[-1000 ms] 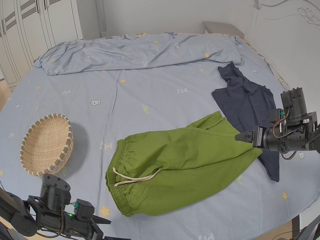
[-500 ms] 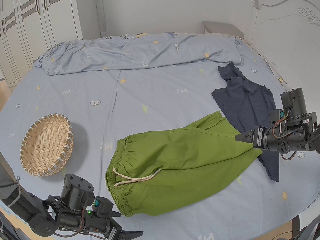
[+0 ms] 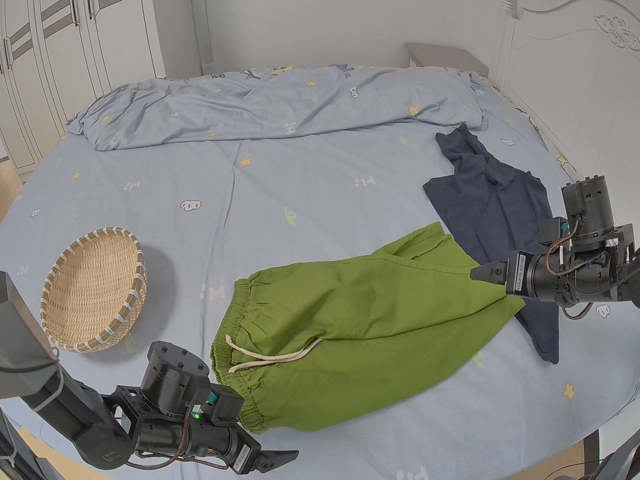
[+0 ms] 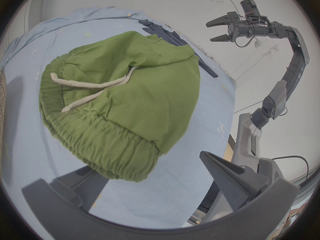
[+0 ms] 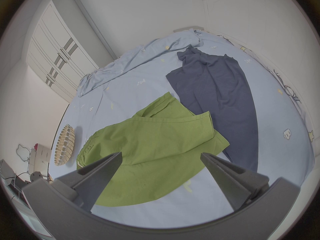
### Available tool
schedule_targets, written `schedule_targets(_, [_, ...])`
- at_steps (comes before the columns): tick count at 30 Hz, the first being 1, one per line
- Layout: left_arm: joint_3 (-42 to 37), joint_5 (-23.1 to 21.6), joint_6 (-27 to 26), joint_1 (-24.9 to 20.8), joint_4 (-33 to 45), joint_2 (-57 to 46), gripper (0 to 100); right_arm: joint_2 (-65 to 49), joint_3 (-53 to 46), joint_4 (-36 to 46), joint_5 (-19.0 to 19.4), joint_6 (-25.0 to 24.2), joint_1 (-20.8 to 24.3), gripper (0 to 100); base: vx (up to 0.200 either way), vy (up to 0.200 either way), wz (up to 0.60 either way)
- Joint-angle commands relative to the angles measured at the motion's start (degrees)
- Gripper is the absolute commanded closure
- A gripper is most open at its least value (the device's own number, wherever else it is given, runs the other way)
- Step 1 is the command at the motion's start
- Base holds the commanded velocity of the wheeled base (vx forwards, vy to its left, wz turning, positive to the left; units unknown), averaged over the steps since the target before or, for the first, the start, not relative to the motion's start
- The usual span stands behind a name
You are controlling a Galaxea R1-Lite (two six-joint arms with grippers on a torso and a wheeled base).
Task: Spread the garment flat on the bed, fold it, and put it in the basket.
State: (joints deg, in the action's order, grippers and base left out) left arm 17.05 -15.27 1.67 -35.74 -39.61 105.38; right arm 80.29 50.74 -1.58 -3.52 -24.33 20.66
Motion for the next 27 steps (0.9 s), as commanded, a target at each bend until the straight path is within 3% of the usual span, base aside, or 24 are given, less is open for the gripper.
schedule_targets(1, [0.1,0.0,0.0,-0.4,0.0,0.9,0,0.1,0.0,0.0,0.0,0.0,0.0,0,0.0,0.0,0.0])
schedule_targets(2, [0.2,0.0,0.0,-0.4,0.0,0.9,100,0.1,0.0,0.0,0.0,0.0,0.0,0,0.0,0.0,0.0])
schedule_targets(13, [-0.9,0.0,0.0,0.3,0.0,0.7,100,0.2,0.0,0.0,0.0,0.0,0.0,0,0.0,0.0,0.0])
schedule_targets(18, [-2.2,-1.4,1.9,4.2,0.0,-3.1,100,0.1,0.0,0.0,0.2,0.1,0.0,0,0.0,0.0,0.0])
schedule_targets(21, [-3.3,-6.7,6.8,8.1,1.0,-9.1,100,0.1,0.0,0.0,0.2,0.1,0.0,0,0.0,0.0,0.0])
schedule_targets(22, [-3.3,-8.8,10.7,10.8,3.5,-13.4,100,0.0,0.1,0.0,0.3,0.1,0.0,0,0.0,0.0,0.0])
schedule_targets(27, [-1.1,-10.8,17.1,14.7,15.1,-21.3,100,-0.1,0.1,0.0,0.7,0.2,0.1,0,0.0,0.0,0.0])
